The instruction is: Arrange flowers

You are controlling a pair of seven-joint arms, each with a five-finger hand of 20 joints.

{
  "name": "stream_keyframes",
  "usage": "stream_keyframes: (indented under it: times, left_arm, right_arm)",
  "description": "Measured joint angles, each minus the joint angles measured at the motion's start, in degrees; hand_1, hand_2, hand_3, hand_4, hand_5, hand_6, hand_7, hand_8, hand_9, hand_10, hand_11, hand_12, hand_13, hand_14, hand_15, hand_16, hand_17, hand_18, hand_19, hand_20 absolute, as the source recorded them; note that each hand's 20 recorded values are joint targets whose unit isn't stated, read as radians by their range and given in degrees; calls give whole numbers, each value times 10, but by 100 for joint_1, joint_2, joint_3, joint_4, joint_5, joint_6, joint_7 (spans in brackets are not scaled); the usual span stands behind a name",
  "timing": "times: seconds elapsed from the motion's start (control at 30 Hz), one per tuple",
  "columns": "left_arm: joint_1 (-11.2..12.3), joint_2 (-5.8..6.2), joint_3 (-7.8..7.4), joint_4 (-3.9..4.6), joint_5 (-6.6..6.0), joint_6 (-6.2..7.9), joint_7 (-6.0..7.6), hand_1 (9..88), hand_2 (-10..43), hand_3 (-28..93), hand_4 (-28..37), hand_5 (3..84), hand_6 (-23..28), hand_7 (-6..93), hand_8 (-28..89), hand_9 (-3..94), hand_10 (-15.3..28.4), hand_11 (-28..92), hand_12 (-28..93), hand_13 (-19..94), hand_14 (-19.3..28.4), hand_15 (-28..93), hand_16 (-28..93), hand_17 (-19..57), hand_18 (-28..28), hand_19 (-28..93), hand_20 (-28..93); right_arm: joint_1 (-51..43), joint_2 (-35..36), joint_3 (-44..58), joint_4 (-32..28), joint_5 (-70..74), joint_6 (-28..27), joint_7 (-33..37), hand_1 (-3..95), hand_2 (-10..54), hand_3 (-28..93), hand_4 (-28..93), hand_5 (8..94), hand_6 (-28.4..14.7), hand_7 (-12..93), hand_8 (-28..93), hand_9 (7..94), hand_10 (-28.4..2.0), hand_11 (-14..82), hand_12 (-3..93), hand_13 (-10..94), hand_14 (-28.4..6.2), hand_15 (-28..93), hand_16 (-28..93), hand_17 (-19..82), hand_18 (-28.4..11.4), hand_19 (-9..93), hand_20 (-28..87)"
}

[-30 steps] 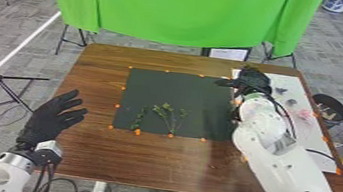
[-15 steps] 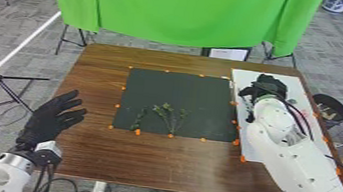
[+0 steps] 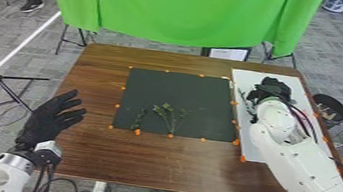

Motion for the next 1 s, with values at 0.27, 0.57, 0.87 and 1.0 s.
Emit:
stream_keyframes:
  times: [0.27, 0.57, 0.87, 1.0]
  left_arm:
    - [-7, -14, 4, 3, 2, -2, -11, 255, -36, 721, -282, 304, 57, 223, -122, 251, 134, 284, 148, 233, 179, 421, -47, -75, 225, 469, 57]
    - [-12, -23, 13, 5, 2, -2, -11, 254, -36, 722, -283, 306, 58, 221, -121, 253, 134, 284, 147, 233, 179, 421, -48, -75, 225, 470, 57]
    - [-16, -38, 14, 7, 2, -3, -14, 254, -36, 723, -283, 306, 57, 221, -121, 254, 135, 285, 147, 233, 179, 422, -48, -75, 225, 470, 56]
    - [-17, -41, 12, 7, 3, -3, -17, 254, -36, 722, -283, 306, 57, 222, -121, 254, 134, 285, 147, 233, 179, 422, -48, -75, 225, 470, 56]
  right_arm:
    - [-24, -3, -22, 103, -58, -21, -44, 415, -95, 728, -282, 676, -4, 465, 135, 721, -105, 587, 397, 708, -83, 794, 298, 309, -186, 795, 336]
    - [-96, -6, -7, 197, -54, -18, -311, 524, -95, 686, -283, 741, 15, 452, 119, 791, -86, 569, 429, 748, -67, 805, 315, 338, -172, 808, 350]
    - [-315, 36, 257, 66, 279, 170, -789, 411, -81, 877, -214, 678, 7, 547, 253, 776, -91, 653, 494, 745, -75, 877, 325, 336, -175, 808, 389]
    - [-451, 81, 239, 11, 330, 771, -845, 374, -59, 894, -163, 656, -1, 611, 270, 775, -94, 695, 477, 746, -79, 902, 325, 337, -176, 816, 392]
